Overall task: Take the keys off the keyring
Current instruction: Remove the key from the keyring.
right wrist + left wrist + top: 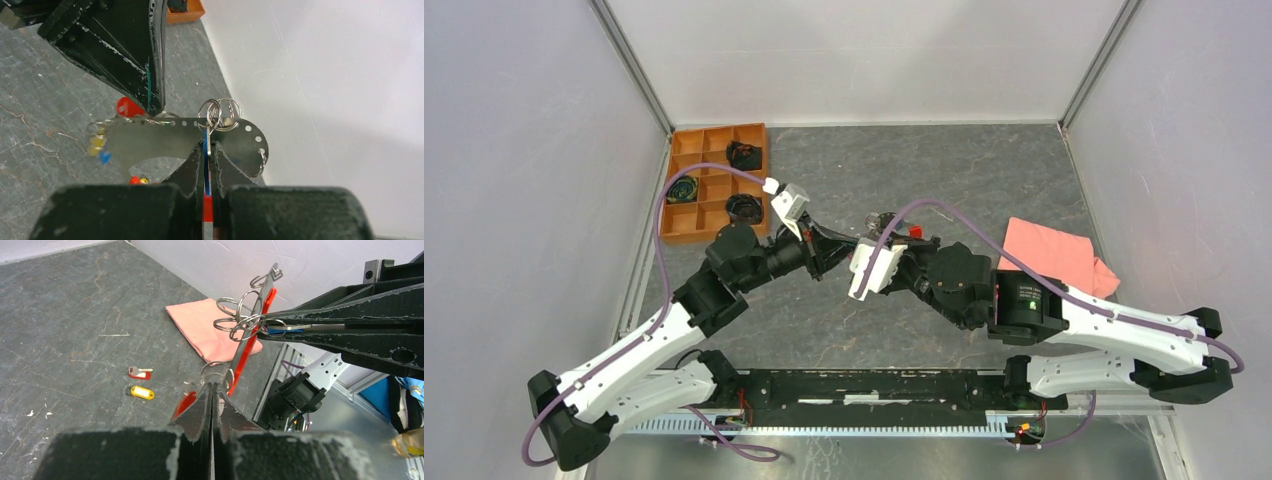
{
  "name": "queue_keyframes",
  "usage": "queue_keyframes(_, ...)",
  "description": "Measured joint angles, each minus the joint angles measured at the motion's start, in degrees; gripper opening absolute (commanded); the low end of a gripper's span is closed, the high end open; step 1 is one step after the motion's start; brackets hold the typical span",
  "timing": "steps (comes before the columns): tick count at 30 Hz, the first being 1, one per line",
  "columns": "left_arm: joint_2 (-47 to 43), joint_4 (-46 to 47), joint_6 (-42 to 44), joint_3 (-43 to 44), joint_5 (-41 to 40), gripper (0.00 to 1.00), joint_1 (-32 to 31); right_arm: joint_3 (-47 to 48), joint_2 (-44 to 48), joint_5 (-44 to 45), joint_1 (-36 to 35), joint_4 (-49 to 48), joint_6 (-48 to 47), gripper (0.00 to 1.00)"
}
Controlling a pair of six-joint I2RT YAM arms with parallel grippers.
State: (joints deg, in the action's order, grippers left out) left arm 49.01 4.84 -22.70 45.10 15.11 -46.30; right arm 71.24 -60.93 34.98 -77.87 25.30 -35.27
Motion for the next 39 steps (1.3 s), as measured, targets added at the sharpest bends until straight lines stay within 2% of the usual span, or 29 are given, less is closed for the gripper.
queue_keyframes(4,-1.5,0.2,0.6,-1.7,0.5,0.03,0.1,1.3,0.0,0.0,0.0,-0.4,-0.4,0.00)
queue_keyframes(7,-4.6,1.3,2.0,-5.5,1.5,0.10,0.1,4.1,0.0,-1.9,0.0,-0.5,-0.4,0.00)
queue_keyframes(12,-9.7,3.5,6.3,-7.3,3.4,0.30,0.1,5.3,0.4,-8.3,0.0,0.2,-1.1,0.00)
queue_keyframes(17,-13.9,2.6,11.7,-7.1,2.5,0.51,0.1,1.8,2.9,-18.1,0.1,2.0,-4.6,0.00)
queue_keyframes(22,-15.4,0.5,13.2,-6.8,0.6,0.55,0.1,-5.0,4.9,-29.0,0.1,4.7,-7.4,0.00)
queue_keyframes(28,-16.3,2.7,13.2,-8.9,8.3,0.54,0.2,-15.7,12.1,-37.9,0.1,4.1,-9.6,0.00)
queue_keyframes(35,-15.8,8.3,11.6,-10.8,19.5,0.56,0.2,-14.0,13.4,-44.5,0.1,3.1,-11.2,0.00)
queue_keyframes(39,-15.0,11.7,10.3,-11.1,24.7,0.54,0.2,-12.7,13.1,-46.6,0.1,3.5,-12.0,0.00)
